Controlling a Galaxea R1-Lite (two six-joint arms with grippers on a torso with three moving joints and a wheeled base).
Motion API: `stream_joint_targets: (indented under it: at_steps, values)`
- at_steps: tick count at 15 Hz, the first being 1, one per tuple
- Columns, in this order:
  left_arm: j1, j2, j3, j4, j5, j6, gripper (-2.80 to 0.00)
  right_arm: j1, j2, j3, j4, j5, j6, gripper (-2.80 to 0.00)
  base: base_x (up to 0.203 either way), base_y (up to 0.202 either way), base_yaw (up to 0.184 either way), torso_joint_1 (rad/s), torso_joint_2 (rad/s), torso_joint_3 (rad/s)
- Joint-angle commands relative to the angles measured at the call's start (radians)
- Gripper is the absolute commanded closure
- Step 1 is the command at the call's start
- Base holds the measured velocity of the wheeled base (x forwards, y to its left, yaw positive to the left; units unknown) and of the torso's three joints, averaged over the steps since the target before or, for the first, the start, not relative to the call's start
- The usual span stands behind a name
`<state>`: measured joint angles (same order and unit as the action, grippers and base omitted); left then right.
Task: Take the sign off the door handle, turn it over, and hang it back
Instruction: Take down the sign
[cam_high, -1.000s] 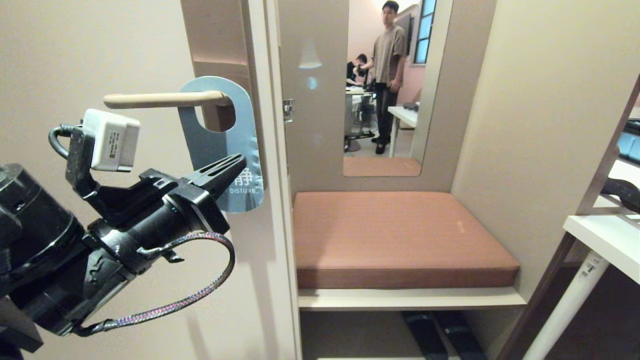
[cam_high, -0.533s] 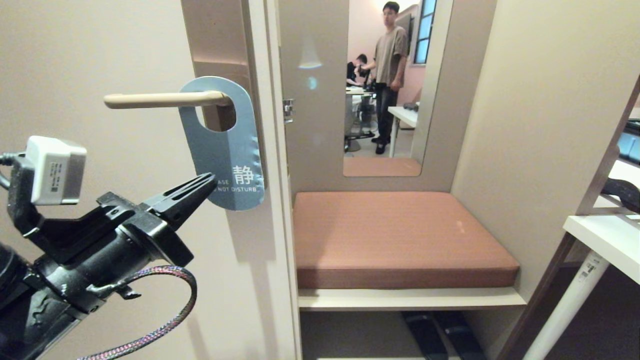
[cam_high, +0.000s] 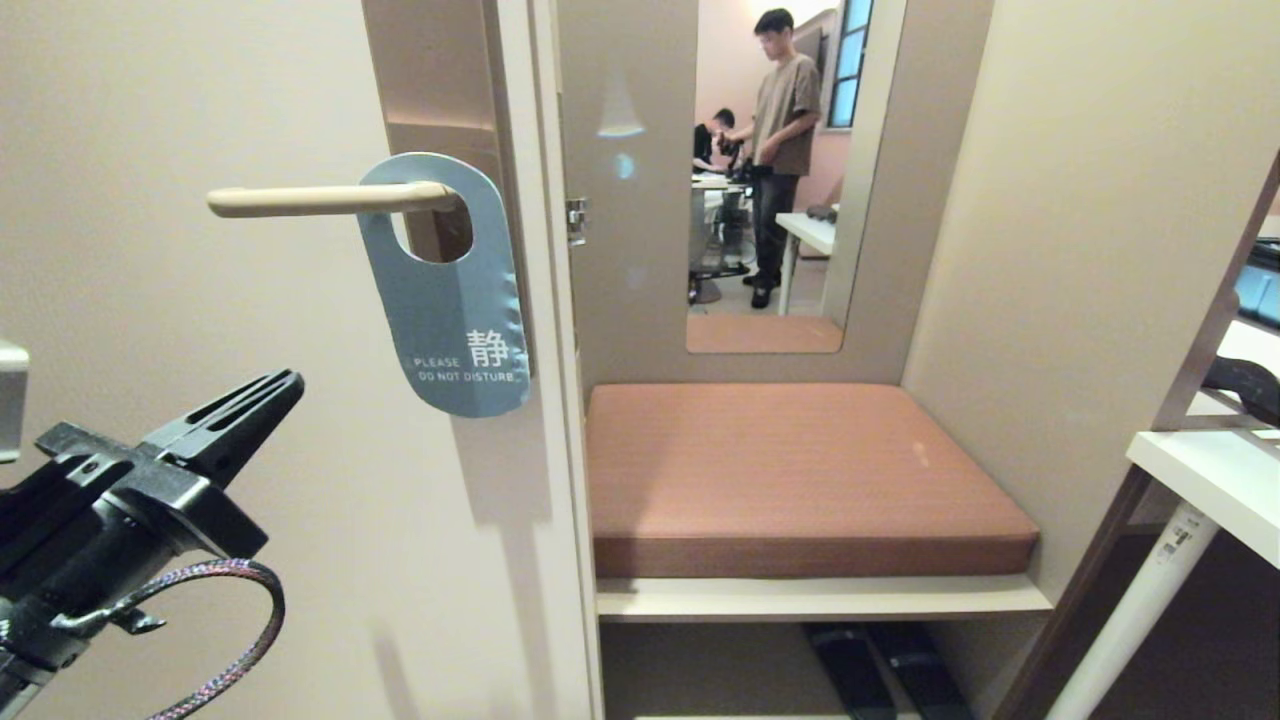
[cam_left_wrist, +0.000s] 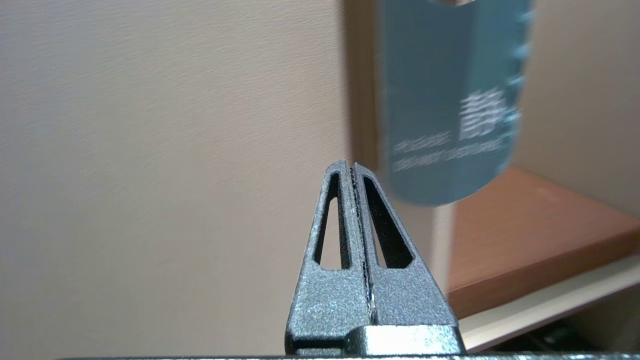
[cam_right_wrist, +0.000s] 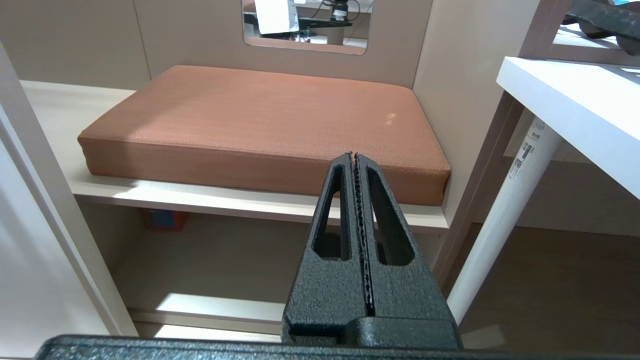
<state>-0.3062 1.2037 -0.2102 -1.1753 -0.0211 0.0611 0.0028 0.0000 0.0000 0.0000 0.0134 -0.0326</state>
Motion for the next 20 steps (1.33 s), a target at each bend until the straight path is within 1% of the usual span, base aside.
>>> stream_joint_targets:
  at_steps: [1, 5, 8, 9, 12, 15, 17, 20]
  values:
    - [0.056, -0.049, 0.044, -0.006, 0.000, 0.002, 0.00, 0.000, 0.000, 0.000, 0.000, 0.000, 0.000, 0.00, 0.000, 0.000, 0.000, 0.000, 0.00, 0.000]
    - [0.159, -0.124, 0.133, -0.005, 0.002, 0.007, 0.00, 0.002, 0.000, 0.000, 0.000, 0.000, -0.001, 0.00, 0.000, 0.000, 0.000, 0.000, 0.00, 0.000]
    - [0.189, -0.205, 0.201, -0.003, 0.007, 0.007, 0.00, 0.000, 0.000, 0.000, 0.000, 0.000, 0.000, 0.00, 0.000, 0.000, 0.000, 0.000, 0.00, 0.000]
    - [0.193, -0.241, 0.207, 0.016, 0.009, 0.007, 0.00, 0.000, 0.000, 0.000, 0.000, 0.000, 0.000, 0.00, 0.000, 0.000, 0.000, 0.000, 0.00, 0.000]
    - [0.197, -0.382, 0.210, 0.156, 0.031, 0.007, 0.00, 0.000, 0.000, 0.000, 0.000, 0.000, 0.000, 0.00, 0.000, 0.000, 0.000, 0.000, 0.00, 0.000]
    - [0.205, -0.558, 0.210, 0.368, 0.041, 0.001, 0.00, 0.000, 0.000, 0.000, 0.000, 0.000, -0.001, 0.00, 0.000, 0.000, 0.000, 0.000, 0.00, 0.000]
    - [0.224, -0.683, 0.210, 0.538, 0.043, -0.003, 0.00, 0.000, 0.000, 0.000, 0.000, 0.000, 0.000, 0.00, 0.000, 0.000, 0.000, 0.000, 0.00, 0.000]
    - [0.258, -0.837, 0.210, 0.750, 0.044, -0.009, 0.00, 0.000, 0.000, 0.000, 0.000, 0.000, 0.000, 0.00, 0.000, 0.000, 0.000, 0.000, 0.00, 0.000]
